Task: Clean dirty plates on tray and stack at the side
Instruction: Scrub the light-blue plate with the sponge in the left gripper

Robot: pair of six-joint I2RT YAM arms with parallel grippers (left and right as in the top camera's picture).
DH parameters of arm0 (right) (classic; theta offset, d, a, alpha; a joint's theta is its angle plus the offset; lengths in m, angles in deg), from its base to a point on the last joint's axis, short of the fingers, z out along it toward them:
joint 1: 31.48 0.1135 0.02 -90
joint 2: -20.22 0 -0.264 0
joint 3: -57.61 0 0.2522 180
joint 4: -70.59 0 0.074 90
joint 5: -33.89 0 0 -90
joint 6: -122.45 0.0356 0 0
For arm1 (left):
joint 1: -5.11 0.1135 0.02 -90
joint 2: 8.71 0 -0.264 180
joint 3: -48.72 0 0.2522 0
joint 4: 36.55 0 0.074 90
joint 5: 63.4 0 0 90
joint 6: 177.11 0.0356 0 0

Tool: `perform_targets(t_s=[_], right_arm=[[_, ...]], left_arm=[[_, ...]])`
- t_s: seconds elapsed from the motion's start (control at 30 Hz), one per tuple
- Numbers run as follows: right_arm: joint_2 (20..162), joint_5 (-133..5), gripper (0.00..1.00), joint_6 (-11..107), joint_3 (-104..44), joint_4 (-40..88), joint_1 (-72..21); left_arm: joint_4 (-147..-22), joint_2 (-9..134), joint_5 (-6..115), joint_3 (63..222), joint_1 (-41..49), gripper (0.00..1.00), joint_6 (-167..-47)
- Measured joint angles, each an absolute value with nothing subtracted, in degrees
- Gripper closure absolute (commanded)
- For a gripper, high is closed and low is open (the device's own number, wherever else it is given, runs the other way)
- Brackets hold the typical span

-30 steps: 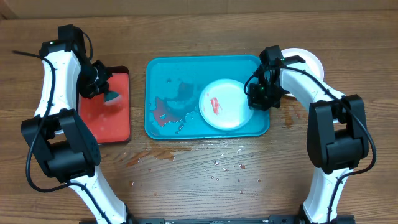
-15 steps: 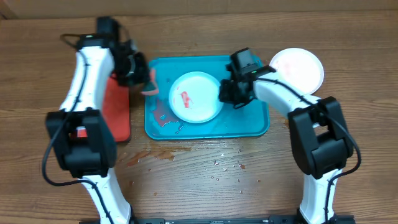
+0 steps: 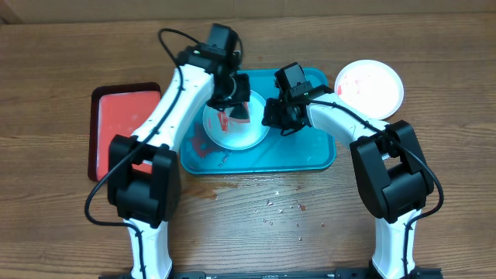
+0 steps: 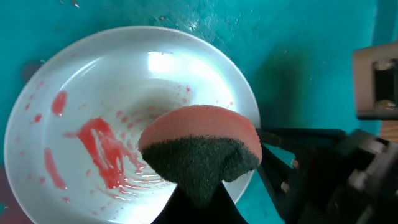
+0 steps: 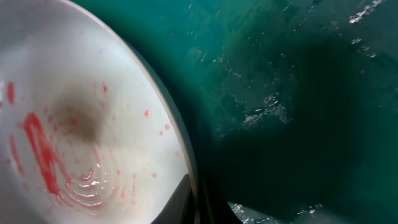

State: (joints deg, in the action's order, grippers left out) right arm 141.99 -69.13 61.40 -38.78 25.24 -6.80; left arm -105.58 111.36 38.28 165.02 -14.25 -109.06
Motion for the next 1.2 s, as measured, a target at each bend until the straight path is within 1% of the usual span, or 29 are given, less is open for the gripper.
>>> perform_targets(t_s=[0.1,0.13,0.17,0.23,0.27,0.3,0.4,0.43,0.47,0.5,0.53,0.57,0.6,0.87,0.9,0.93,1.0,1.07,1.13,1.2], right_arm=[[142.1,-67.8,0.88,61.8,-40.2,22.1,-6.8],[142.3,-67.5,0.85,61.8,-40.8,21.1,-6.9],[142.5,-67.1,0.81,61.8,-41.3,20.6,-6.9],[142.6,-66.4,0.60,62.0,-41.8,20.3,-6.9],[142.6,-66.2,0.53,62.0,-42.0,20.1,-6.9],[142.6,-66.1,0.51,62.1,-42.3,19.8,-6.9],[142.6,-65.8,0.51,62.1,-42.8,19.6,-6.9],[142.6,-65.8,0.48,62.1,-42.8,19.6,-6.9],[142.6,-65.8,0.48,62.2,-42.8,19.7,-6.9],[142.6,-66.0,0.54,62.2,-42.8,19.7,-6.9],[142.6,-66.1,0.66,62.3,-42.8,19.7,-6.9],[142.6,-66.2,0.74,62.3,-42.8,19.7,-6.9],[142.7,-66.2,0.79,62.2,-42.8,19.5,-7.0],[143.0,-66.3,0.77,62.4,-42.7,19.4,-7.1],[143.0,-66.3,0.78,62.5,-42.7,19.5,-7.1],[143.0,-66.2,0.83,62.4,-42.6,19.5,-7.1],[143.0,-66.2,0.89,62.4,-42.4,19.7,-7.1],[143.0,-66.2,0.91,62.4,-42.3,19.8,-7.1],[143.0,-66.2,0.96,62.4,-42.2,19.8,-7.1],[143.0,-66.2,0.96,62.4,-42.2,19.8,-7.1]], left_arm=[[-105.5,112.6,37.1,165.0,-15.2,0.96,-109.7],[-105.5,113.1,36.8,165.0,-15.2,0.96,-109.7],[-105.5,113.5,36.4,165.0,-15.1,0.96,-109.7],[-105.5,114.0,35.9,165.0,-15.0,0.96,-109.9],[-105.5,114.1,35.7,164.9,-15.0,0.96,-109.9],[-105.5,114.2,35.4,164.9,-15.0,0.95,-110.0],[-105.5,114.2,34.9,164.9,-14.9,0.95,-110.2],[-105.5,114.2,34.9,164.9,-14.9,0.95,-110.3],[-105.5,114.2,34.9,164.9,-14.9,0.95,-110.6],[-105.5,114.2,34.9,164.9,-14.9,0.95,-110.7],[-105.5,114.2,34.9,164.9,-14.9,0.95,-110.7],[-105.5,114.2,34.8,164.9,-14.9,0.95,-110.7],[-105.5,114.2,34.8,164.9,-14.9,0.95,-110.7],[-105.5,114.2,34.7,164.9,-14.9,0.94,-110.7],[-105.6,114.2,34.7,164.9,-14.9,0.95,-110.7],[-105.6,114.2,34.7,164.9,-14.9,0.95,-110.7],[-105.6,114.2,34.7,164.9,-14.9,0.95,-110.7],[-105.7,114.2,34.7,164.9,-14.9,0.95,-110.7],[-106.0,114.2,34.7,164.9,-14.9,0.96,-110.7],[-106.1,114.2,34.7,164.9,-14.9,0.96,-110.8]])
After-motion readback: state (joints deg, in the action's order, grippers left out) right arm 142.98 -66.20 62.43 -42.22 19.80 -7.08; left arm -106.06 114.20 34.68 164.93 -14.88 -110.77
